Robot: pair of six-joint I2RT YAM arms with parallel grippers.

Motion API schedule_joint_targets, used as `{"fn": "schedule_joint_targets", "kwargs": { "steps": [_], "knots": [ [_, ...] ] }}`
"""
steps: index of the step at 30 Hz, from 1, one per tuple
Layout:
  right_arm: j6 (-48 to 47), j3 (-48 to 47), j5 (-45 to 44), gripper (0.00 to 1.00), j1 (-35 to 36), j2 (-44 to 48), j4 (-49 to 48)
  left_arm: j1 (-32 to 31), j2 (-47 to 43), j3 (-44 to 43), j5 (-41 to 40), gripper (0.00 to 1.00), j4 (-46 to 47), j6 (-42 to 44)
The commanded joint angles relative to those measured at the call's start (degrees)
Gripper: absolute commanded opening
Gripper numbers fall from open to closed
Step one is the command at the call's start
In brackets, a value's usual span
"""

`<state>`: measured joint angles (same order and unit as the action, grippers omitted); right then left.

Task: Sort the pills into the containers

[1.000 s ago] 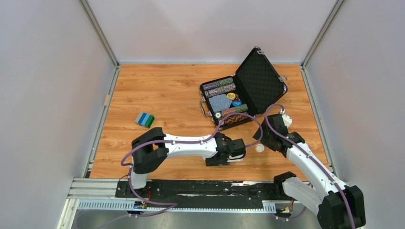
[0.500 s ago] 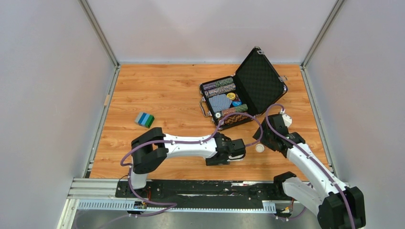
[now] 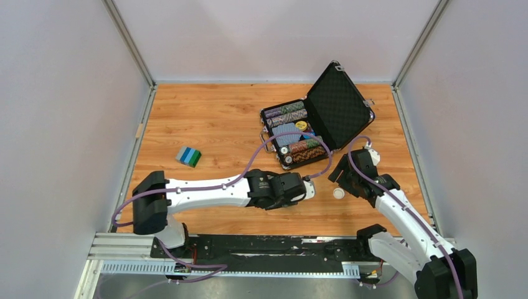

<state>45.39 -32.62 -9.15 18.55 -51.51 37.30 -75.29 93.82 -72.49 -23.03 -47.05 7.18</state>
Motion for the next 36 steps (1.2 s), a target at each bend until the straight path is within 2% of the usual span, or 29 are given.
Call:
{"fn": "schedule_joint_targets", "kwargs": {
  "steps": [1,4,7,12,16,18,24,27,31,34,36],
  "knots": [
    [-0.75,-1.22,0.68,0.67,-0.3,-0.62,-0.43,1.28,-7.6,2.42,-2.33,0.0,9.72,-1.37],
    [-0.96,-1.75,1.21,0.67,-0.29,-2.64,-0.37,3.43,-11.21,5.53,-2.75,0.0,16.11,-1.88],
    [-1.39,-2.7,1.98,0.66,-0.33,-5.78,-0.12,5.77,-16.11,9.72,-4.18,0.0,26.44,-2.62],
    [-1.86,-4.2,2.55,0.53,-0.1,-10.18,-0.03,8.46,-24.52,17.2,-3.07,0.0,44.26,-2.87],
    [-1.92,-4.93,2.23,0.47,0.05,-13.13,0.03,8.49,-30.51,23.34,0.83,0.0,63.54,-2.35],
    [-2.13,-5.35,2.02,0.45,0.1,-14.46,0.17,8.49,-31.56,25.3,1.54,0.0,66.93,-1.78],
    [-3.23,-6.13,1.35,0.4,0.38,-18.3,0.69,8.49,-31.6,25.79,2.26,0.0,66.98,-1.26],
    [-3.91,-6.38,1.52,0.34,0.74,-21.02,0.51,8.49,-31.72,26.67,2.93,0.0,67.88,-2.24],
    [-4.7,-6.53,2.42,0.21,1.29,-23.41,-0.33,8.49,-31.53,27.11,3.07,0.0,67.69,-2.7],
    [-5.14,-6.48,3.97,0.03,1.32,-24.04,-1.11,8.49,-31.84,27.72,2.86,0.0,67.33,-3.14],
    [-5.97,-6.37,7.28,0.0,1.4,-23.34,-2.54,8.49,-32.23,28.01,2.77,0.0,67.23,-3.4]
  ]
}}
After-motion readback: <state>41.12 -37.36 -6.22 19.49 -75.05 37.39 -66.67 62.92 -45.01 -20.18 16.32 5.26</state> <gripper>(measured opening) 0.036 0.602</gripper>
